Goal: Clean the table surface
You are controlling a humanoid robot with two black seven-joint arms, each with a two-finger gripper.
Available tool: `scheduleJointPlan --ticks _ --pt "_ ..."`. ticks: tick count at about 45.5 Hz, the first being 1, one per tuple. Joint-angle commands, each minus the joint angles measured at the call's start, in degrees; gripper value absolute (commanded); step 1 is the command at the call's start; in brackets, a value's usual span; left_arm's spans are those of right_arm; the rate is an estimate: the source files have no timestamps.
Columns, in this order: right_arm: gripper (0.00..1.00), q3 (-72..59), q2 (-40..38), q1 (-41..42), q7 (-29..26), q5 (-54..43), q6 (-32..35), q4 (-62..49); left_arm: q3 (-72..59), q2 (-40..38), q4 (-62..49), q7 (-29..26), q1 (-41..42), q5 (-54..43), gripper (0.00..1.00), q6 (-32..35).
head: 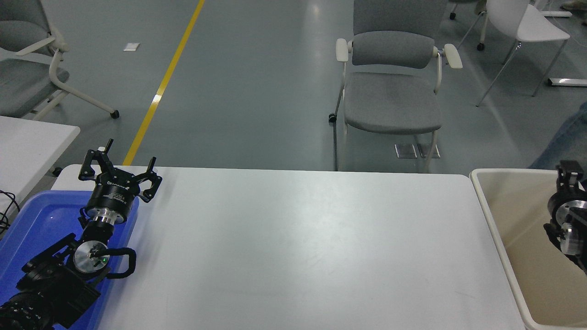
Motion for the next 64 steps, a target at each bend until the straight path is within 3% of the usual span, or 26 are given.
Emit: scheduleJointPlan --ticks 1,19,40,54,64 --pt "1.0 2.74 -2.44 0.08 1.85 0.01 1.92 8.62 0.03 0.0 0.0 0.0 0.0 0.0 1.0 -0.07" --pt "1.0 2.92 -3.06 0.34 3.08 -0.16 1.56 28.06 0.03 0.0 0.0 0.0 0.0 0.0 1.0 -0.07" --pt "1.0 5.91 10.73 -0.71 7.56 -0.16 1.21 28.06 0.03 0.0 0.0 0.0 0.0 0.0 1.0 -0.07" --pt "1.0 6.08 13.2 -3.7 8.53 -0.08 1.83 28.5 0.03 0.0 0.0 0.0 0.0 0.0 1.0 -0.07" --pt "1.0 7.48 16.01 -10.29 18.19 -0.08 7.8 30.43 0.03 0.0 0.0 0.0 0.0 0.0 1.0 -0.07"
